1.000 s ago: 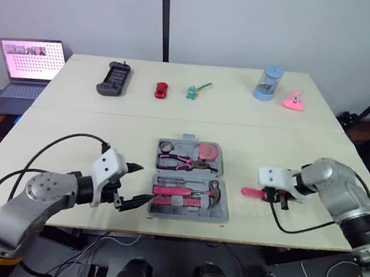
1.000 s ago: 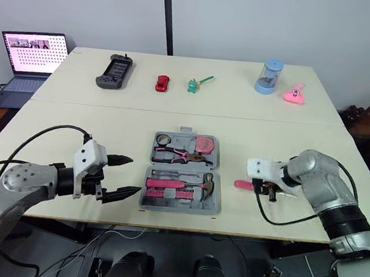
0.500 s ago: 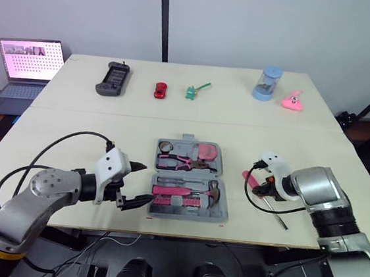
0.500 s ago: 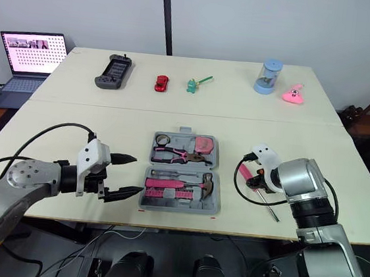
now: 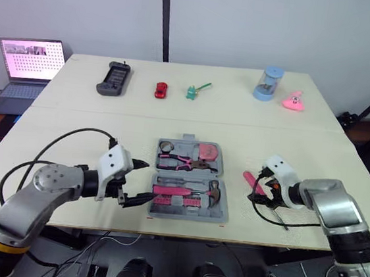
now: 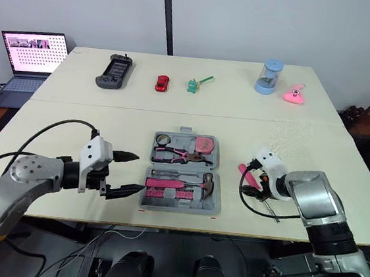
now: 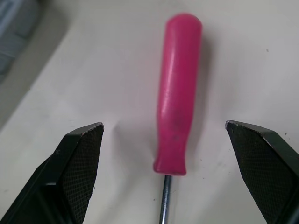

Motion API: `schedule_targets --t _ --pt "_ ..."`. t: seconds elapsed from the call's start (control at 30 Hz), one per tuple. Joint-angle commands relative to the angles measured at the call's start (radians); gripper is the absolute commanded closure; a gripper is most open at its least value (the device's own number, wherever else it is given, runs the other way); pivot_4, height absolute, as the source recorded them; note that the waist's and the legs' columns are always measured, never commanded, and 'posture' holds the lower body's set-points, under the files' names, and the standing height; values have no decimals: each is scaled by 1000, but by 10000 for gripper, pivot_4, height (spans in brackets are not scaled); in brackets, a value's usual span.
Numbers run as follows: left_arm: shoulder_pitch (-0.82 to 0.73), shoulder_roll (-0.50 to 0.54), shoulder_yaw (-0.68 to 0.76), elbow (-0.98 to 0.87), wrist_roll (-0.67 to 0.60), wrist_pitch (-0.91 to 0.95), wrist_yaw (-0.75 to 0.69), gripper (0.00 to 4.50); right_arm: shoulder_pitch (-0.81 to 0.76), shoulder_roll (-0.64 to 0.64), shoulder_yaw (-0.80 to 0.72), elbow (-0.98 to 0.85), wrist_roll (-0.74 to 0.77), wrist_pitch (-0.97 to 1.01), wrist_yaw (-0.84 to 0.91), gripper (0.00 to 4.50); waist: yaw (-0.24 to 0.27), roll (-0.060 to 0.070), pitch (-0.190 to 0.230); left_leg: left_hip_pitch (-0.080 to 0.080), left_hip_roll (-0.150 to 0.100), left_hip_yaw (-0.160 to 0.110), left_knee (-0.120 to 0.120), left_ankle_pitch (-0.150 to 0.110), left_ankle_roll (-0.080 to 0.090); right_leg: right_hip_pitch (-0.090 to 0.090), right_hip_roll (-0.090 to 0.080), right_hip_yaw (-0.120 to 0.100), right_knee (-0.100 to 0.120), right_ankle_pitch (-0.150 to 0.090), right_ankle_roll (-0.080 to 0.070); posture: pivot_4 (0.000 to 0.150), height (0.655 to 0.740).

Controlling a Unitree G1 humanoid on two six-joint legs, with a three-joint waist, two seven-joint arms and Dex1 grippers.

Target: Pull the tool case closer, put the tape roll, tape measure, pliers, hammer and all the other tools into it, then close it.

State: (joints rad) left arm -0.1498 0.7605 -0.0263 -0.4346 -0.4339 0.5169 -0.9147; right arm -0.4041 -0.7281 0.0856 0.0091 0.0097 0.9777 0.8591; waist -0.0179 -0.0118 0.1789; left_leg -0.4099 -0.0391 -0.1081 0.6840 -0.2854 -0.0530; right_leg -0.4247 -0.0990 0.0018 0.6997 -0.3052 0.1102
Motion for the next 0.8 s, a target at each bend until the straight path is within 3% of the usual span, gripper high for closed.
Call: schedule_targets --t 0.03,0.3,0.4,0.6,0.63,0.8 --pt "-5 6 8 -2 10 -56 -27 0 10 24 -70 9 41 -45 -48 717 0 0 0 0 0 0 0 0 0 0 0 0 0 0 0 1500 6741" --pt "-17 5 27 22 3 -86 -48 0 70 23 -100 42 83 -92 -89 717 4 0 0 0 0 0 0 0 0 0 0 0 0 0 0 1500 6741" --pt "-12 11 26 28 2 -97 -65 0 89 22 -108 32 104 -68 -99 8761 4 0 0 0 0 0 0 0 0 0 0 0 0 0 0 1500 6741" --pt "-9 13 39 40 -10 -106 -95 0 117 11 -117 -13 143 -21 -99 38072 4 0 0 0 0 0 0 0 0 0 0 0 0 0 0 1500 6741" --pt "-10 13 40 42 -10 -106 -97 0 119 9 -118 -19 148 -16 -100 41116 4 0 0 0 0 0 0 0 0 0 0 0 0 0 0 1500 6741" --pt "-15 8 29 48 -10 -108 -109 0 128 -3 -120 -36 165 -17 -106 41018 4 0 0 0 0 0 0 0 0 1 0 0 0 0 0 1500 6741"
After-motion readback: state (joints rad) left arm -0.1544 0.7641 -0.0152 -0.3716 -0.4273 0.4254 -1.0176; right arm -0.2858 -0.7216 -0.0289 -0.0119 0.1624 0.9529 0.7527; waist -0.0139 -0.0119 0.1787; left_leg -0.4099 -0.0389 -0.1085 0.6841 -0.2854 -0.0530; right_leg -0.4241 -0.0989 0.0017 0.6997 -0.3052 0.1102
